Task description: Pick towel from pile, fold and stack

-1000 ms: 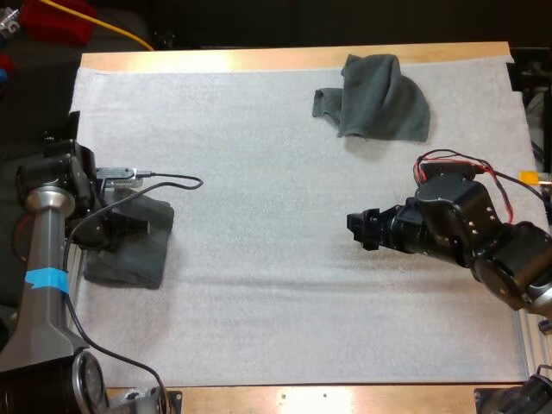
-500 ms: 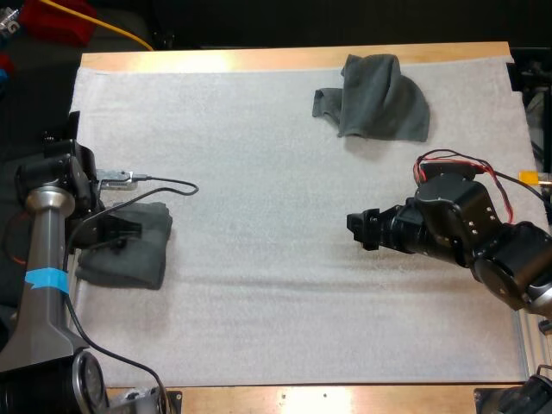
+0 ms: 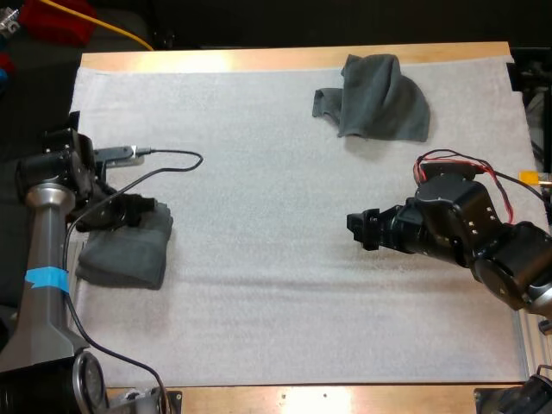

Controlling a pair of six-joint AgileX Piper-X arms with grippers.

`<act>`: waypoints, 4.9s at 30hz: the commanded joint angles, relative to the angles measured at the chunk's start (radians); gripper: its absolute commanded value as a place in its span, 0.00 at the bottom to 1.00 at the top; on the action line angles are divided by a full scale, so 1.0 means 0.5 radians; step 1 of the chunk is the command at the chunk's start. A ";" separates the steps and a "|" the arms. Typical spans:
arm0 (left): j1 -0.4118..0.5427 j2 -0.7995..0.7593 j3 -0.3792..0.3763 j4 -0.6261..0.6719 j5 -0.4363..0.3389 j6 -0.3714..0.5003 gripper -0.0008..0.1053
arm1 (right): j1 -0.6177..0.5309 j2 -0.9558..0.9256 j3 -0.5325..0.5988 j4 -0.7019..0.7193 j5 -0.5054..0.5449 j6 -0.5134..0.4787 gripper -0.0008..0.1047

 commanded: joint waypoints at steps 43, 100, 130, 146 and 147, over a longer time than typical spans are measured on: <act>-0.027 0.045 0.164 0.329 -0.289 -0.031 0.66 | -0.005 -0.002 -0.014 0.003 -0.015 -0.005 0.71; -0.351 -0.953 0.087 0.038 0.411 -0.078 0.66 | -0.151 -0.038 -0.028 0.003 0.090 -0.221 0.71; -0.522 -1.541 0.087 0.060 0.037 0.051 0.66 | -1.241 -0.842 -0.027 0.394 0.317 -0.863 0.71; -0.522 -2.164 0.087 0.138 0.026 0.086 0.66 | -1.241 -1.424 -0.027 0.465 0.373 -0.917 0.71; -0.522 -2.210 0.087 0.143 0.026 0.090 0.66 | -1.241 -1.461 -0.027 0.469 0.373 -0.917 0.71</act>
